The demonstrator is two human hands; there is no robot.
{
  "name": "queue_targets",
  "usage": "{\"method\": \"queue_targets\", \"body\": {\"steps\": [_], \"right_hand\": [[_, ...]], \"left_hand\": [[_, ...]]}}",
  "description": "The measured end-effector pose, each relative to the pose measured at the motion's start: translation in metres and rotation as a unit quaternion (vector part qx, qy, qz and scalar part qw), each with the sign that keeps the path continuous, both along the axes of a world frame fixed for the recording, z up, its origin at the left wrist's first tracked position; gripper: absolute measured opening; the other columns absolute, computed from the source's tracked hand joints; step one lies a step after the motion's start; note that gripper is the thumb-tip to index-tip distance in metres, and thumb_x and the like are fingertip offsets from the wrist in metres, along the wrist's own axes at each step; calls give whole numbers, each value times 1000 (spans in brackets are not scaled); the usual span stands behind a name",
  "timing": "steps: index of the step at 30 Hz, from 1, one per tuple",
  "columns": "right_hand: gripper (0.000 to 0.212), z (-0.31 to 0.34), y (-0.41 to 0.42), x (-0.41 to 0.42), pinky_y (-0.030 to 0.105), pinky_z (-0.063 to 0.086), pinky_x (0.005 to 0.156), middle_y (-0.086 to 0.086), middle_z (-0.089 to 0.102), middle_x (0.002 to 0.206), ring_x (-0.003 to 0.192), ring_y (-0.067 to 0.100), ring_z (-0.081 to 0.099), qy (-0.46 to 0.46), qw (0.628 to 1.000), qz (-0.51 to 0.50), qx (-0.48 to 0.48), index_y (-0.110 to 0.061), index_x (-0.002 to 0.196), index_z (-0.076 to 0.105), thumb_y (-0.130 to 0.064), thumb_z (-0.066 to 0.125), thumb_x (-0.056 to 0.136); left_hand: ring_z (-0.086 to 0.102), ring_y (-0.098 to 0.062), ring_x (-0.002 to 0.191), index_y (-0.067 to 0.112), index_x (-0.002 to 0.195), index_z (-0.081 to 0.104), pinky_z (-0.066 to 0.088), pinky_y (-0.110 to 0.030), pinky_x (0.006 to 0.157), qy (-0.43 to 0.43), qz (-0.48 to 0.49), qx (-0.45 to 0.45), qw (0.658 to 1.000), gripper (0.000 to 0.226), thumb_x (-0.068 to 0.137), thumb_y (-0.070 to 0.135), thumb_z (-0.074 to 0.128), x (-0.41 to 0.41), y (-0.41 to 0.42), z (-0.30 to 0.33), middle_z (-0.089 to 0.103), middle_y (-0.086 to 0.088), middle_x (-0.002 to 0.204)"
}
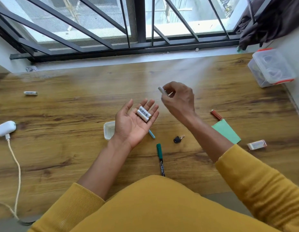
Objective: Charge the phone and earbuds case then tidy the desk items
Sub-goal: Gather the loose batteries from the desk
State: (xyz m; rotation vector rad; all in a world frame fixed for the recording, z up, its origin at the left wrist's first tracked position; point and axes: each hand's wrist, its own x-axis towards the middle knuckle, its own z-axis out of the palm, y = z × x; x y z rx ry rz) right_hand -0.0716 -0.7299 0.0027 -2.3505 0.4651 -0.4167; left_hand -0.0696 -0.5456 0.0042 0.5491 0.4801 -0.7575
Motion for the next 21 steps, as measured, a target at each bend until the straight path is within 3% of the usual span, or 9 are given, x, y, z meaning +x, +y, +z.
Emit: {"method": "queue_targets", "body": {"steps": [2, 5, 9, 13, 17, 21], "right_hand": [[15, 16, 23, -14, 33, 59, 68, -10, 73, 82, 73, 6, 68, -42, 998, 34, 45, -21, 97, 75, -35, 72, 95], [22, 24, 46, -29, 31, 57, 64, -8, 69, 80, 70, 6, 67, -35, 994, 72, 75, -21, 105, 65, -36, 75, 93], [16, 19, 51, -37, 38, 57, 65, -9, 67, 79, 69, 10, 63, -26, 996, 76, 33, -18, 91, 64, -29, 76, 90], [7, 17, 45, -42, 37, 58, 71, -9, 71, 85, 74, 9, 65, -28, 995, 92, 20, -16, 92, 71, -22, 73, 90], [8, 16, 21, -46, 34, 60, 73, -5, 73, 86, 78, 10, 69, -27, 998, 53, 8, -15, 97, 74, -20, 69, 92], [16, 6, -26, -52, 30, 55, 77, 0, 75, 94, 86, 19, 70, 37, 997, -42, -49, -15, 105, 76, -14, 67, 92]], "left_hand": [[61, -41, 135, 1, 151, 47, 39, -53, 123, -7, 2, -3, 1000, 57, 106, 35, 56, -2, 0, 1, 62, -23, 146], [61, -37, 136, 1, 155, 43, 44, -48, 119, -28, -16, -11, 999, 59, 108, 37, 50, -4, 0, 5, 59, -25, 149], [65, -36, 130, -1, 159, 40, 52, -42, 109, -42, -27, -24, 998, 63, 108, 38, 46, -7, 1, 10, 59, -24, 149], [72, -36, 114, 0, 156, 42, 61, -44, 94, -36, -16, -31, 999, 59, 109, 35, 47, -8, -1, 10, 67, -24, 132], [65, -40, 129, -1, 154, 45, 45, -53, 117, -12, -6, -25, 1000, 57, 108, 32, 49, -12, -5, 4, 64, -23, 142], [61, -43, 134, 0, 154, 47, 41, -56, 120, -8, -12, -21, 1000, 57, 107, 32, 50, -15, -7, 3, 64, -23, 144]]}}
